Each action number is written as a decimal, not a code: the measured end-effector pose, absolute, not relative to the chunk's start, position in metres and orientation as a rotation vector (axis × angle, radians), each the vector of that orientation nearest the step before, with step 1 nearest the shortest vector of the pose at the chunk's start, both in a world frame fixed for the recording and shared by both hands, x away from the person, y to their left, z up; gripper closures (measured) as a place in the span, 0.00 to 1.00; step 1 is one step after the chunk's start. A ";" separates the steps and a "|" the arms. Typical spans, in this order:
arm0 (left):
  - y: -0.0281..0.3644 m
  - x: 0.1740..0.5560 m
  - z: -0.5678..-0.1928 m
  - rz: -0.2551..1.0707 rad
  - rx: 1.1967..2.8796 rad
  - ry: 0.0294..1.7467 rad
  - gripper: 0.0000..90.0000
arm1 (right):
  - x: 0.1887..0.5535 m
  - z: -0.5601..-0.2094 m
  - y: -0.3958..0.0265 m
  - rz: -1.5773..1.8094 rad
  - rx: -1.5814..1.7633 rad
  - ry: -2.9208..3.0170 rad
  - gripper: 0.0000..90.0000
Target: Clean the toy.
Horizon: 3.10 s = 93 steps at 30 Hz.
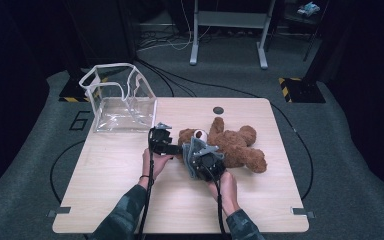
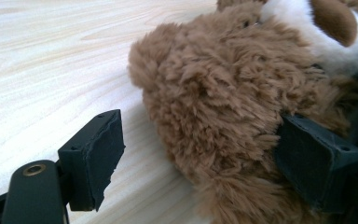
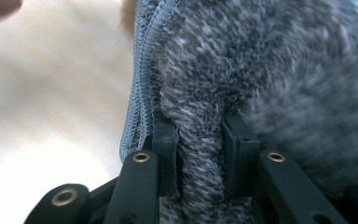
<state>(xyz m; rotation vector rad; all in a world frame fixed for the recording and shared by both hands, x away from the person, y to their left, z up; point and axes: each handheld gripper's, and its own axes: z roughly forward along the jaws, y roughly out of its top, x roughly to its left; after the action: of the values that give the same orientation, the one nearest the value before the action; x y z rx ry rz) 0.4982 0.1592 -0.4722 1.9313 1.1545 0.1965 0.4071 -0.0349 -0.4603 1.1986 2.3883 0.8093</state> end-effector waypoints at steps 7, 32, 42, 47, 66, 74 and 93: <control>0.160 0.497 -0.473 0.201 1.917 1.157 0.20 | 0.396 -0.463 -0.041 0.776 1.166 2.476 0.78; 0.162 0.497 -0.475 0.214 1.907 1.157 0.19 | 0.409 -0.457 -0.028 0.845 1.154 2.522 0.78; 0.163 0.492 -0.473 0.233 1.897 1.158 0.19 | 0.387 -0.414 -0.106 0.933 1.249 2.237 0.77; 0.164 0.491 -0.474 0.244 1.903 1.164 0.19 | 0.386 -0.410 -0.143 0.878 1.310 2.106 0.77; 0.162 0.477 -0.472 0.296 1.920 1.121 0.19 | 0.365 -0.447 -0.191 0.787 1.484 2.051 0.77; 0.156 0.483 -0.475 0.310 1.884 1.181 0.20 | 0.354 -0.468 -0.163 0.730 1.440 2.187 0.77; 0.138 0.431 -0.460 0.362 1.852 1.037 0.19 | 0.369 -0.479 -0.160 0.788 1.460 2.182 0.76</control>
<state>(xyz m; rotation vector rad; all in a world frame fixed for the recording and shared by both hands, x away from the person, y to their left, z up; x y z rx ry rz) 0.4315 0.1378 -0.4600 1.8517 1.0370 0.3623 0.3695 -0.1599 -0.4795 1.4598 2.1820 0.7880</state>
